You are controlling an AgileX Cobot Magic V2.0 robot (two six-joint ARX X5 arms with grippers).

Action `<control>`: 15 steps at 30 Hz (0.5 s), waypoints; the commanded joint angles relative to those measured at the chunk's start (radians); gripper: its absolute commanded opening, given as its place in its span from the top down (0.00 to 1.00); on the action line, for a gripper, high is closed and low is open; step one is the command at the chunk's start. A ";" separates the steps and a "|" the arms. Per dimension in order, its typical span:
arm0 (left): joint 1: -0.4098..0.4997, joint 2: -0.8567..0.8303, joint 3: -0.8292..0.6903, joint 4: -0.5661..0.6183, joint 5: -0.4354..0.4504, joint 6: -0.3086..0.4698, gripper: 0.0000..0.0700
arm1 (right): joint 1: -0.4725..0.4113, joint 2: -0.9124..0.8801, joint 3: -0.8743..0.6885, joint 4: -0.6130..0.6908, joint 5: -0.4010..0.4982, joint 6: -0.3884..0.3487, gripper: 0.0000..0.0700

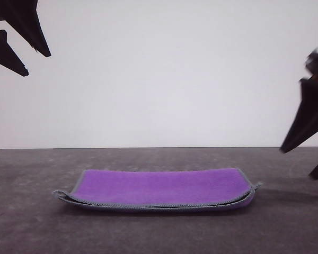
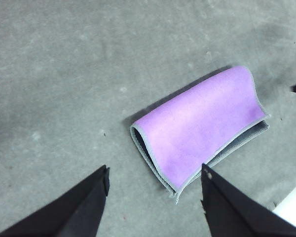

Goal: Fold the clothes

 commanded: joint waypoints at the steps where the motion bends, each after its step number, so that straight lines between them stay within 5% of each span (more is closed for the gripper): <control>1: 0.000 0.009 0.023 0.000 -0.001 -0.005 0.48 | 0.013 0.064 0.010 0.057 -0.029 0.047 0.44; 15: 0.000 0.009 0.023 0.003 -0.001 -0.005 0.48 | 0.127 0.285 0.011 0.325 -0.100 0.185 0.45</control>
